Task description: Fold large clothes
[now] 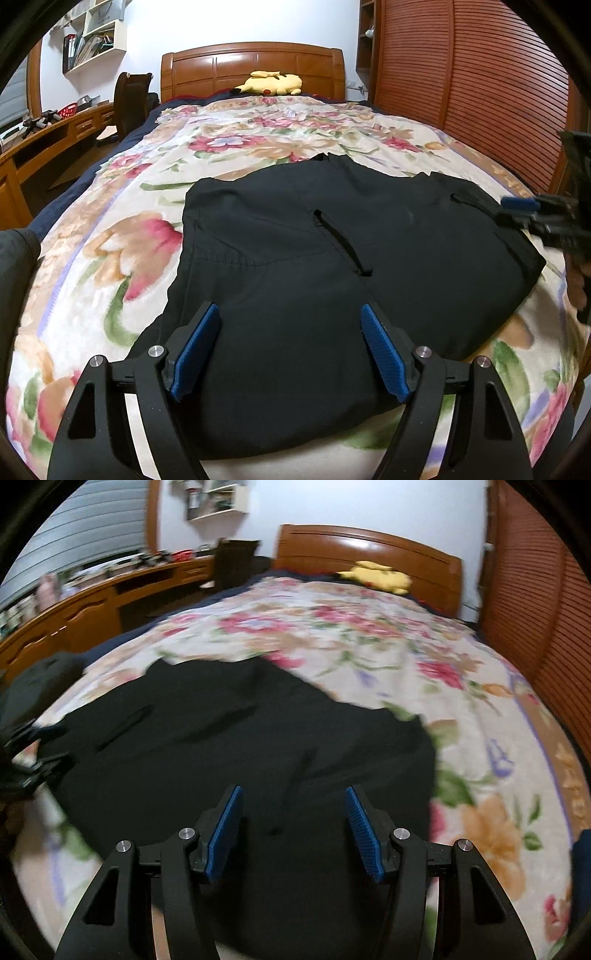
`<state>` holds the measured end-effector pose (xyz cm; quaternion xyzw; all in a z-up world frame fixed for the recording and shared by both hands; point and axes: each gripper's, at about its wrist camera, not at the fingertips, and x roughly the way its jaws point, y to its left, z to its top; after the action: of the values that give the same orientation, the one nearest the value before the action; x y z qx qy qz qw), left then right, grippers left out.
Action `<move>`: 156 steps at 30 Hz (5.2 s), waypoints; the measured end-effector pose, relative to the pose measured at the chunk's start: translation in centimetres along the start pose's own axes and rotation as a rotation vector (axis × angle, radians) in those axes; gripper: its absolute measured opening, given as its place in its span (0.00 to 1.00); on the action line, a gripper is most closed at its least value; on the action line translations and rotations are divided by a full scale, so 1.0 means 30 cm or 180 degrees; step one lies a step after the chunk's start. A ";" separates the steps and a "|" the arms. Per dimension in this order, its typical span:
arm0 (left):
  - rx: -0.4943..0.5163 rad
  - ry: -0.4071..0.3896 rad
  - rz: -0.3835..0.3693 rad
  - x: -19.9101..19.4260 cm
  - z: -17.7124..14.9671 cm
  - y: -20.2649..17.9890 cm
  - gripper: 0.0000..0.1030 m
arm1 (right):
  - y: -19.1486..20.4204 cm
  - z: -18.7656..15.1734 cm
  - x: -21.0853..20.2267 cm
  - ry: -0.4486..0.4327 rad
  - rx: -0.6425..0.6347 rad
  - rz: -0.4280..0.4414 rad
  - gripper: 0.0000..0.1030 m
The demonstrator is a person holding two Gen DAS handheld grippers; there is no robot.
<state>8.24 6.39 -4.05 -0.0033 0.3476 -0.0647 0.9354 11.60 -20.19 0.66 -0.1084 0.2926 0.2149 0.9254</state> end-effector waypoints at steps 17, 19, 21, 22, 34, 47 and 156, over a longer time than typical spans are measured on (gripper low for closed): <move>0.0012 0.0042 0.0001 0.018 -0.009 0.002 0.77 | 0.066 -0.160 0.115 0.0369 -0.0203 0.0158 0.58; 0.0007 0.0039 -0.0004 0.012 -0.010 0.004 0.77 | 0.063 -0.161 0.097 0.0339 -0.0156 0.0157 0.58; 0.0034 0.0017 -0.0006 -0.008 -0.013 0.006 0.77 | 0.075 -0.163 0.044 0.0268 -0.0098 0.0097 0.58; 0.0047 0.0011 -0.0001 -0.014 -0.015 0.009 0.77 | 0.063 -0.167 0.022 0.0223 -0.0075 0.0052 0.58; -0.0122 -0.0009 0.0158 -0.085 -0.057 0.137 0.77 | -0.156 -0.244 -0.082 0.0075 0.0376 -0.0469 0.66; -0.0251 0.0176 0.0104 -0.045 -0.081 0.171 0.77 | -0.276 -0.261 0.049 0.0447 0.0789 -0.0171 0.76; 0.0150 0.0086 -0.0231 -0.173 -0.203 -0.407 0.79 | -0.082 -0.389 -0.473 -0.0273 0.0233 -0.0026 0.12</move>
<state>-1.06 -4.83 -4.67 0.0069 0.3583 -0.1068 0.9275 -3.50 -30.92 -0.20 -0.0664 0.2599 0.2047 0.9414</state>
